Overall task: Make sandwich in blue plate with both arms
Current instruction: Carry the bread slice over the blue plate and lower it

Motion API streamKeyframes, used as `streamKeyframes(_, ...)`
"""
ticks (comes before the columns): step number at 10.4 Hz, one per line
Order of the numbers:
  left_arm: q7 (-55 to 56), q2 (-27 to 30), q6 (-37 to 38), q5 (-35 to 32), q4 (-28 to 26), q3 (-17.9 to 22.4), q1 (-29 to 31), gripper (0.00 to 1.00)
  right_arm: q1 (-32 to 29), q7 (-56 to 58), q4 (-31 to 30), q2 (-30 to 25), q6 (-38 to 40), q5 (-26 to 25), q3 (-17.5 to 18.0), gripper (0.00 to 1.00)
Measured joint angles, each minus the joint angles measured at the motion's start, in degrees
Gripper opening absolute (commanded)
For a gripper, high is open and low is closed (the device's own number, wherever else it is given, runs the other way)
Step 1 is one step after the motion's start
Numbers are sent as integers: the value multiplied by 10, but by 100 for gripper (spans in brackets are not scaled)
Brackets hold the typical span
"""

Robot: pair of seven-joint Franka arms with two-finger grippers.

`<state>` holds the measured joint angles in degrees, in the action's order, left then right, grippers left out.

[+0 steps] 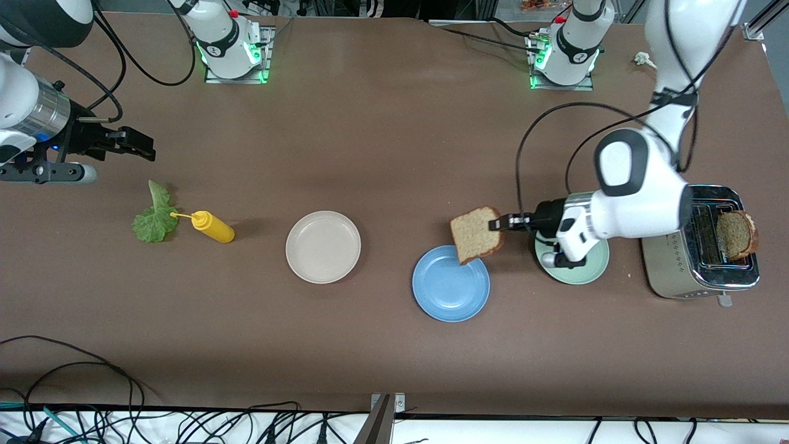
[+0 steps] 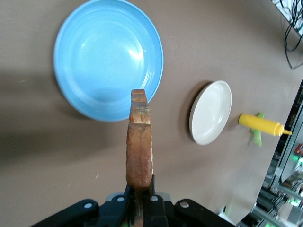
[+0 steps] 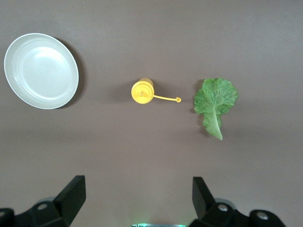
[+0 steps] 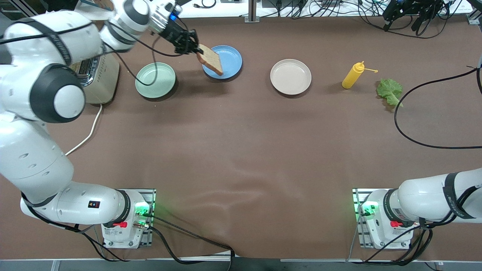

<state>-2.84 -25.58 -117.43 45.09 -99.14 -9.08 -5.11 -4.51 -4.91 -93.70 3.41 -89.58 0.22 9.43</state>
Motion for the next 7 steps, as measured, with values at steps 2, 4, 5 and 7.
streamKeyframes(2, 0, -42, -73, 14, 11, 0, -43, 0, 0, 0, -8, -3, -14, 0, 0, 100)
streamKeyframes(4, 0, -73, -105, 14, 37, 0, -64, 0, 0, 0, -23, -11, -27, 0, 0, 100)
streamKeyframes(5, -7, -83, -106, 14, 52, 1, -64, 0, 0, 0, -27, -14, -28, 0, 0, 100)
streamKeyframes(7, -24, -100, -111, 14, 71, 2, -64, 0, 0, 0, -30, -17, -28, 0, 0, 100)
